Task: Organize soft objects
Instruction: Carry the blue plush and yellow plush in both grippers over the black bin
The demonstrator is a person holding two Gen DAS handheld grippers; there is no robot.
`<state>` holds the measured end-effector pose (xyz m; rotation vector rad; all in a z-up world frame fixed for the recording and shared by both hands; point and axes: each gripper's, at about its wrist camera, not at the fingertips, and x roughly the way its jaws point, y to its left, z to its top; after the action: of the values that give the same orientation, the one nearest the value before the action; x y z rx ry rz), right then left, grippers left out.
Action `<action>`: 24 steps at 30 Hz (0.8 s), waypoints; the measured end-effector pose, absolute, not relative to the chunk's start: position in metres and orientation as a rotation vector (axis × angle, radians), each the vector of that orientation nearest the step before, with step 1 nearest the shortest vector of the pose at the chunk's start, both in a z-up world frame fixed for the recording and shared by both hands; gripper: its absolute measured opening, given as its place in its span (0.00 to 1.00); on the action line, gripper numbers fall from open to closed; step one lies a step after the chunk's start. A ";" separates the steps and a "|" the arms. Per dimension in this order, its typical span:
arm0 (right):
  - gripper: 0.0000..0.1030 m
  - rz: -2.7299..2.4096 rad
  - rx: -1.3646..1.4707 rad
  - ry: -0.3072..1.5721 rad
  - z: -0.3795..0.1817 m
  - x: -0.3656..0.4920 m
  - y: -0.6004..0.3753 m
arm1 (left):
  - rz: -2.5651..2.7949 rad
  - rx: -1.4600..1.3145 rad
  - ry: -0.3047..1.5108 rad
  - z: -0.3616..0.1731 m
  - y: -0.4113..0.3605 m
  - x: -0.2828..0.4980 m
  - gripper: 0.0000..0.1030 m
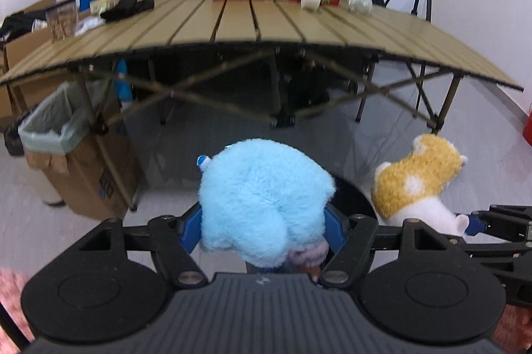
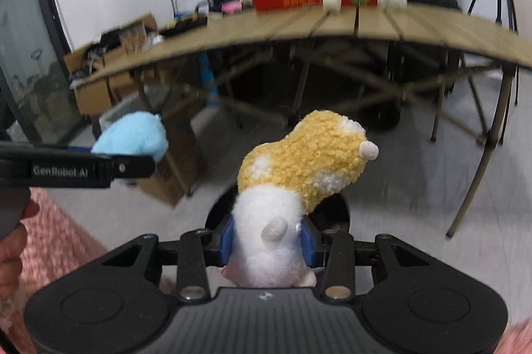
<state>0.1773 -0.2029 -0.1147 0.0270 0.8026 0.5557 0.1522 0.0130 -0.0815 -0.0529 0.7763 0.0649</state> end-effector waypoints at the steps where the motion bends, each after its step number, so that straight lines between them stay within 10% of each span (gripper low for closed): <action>1: 0.37 0.555 0.024 0.826 -0.120 0.173 -0.202 | 0.063 -0.052 0.791 -0.086 0.014 0.150 0.69; 24: 0.37 0.512 0.027 1.019 -0.170 0.182 -0.195 | 0.045 -0.081 1.000 -0.151 0.024 0.155 0.69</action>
<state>0.1820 -0.1947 -0.1702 0.0268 1.0188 0.5125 0.1550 0.0238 -0.1508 -0.0805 1.0001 0.0451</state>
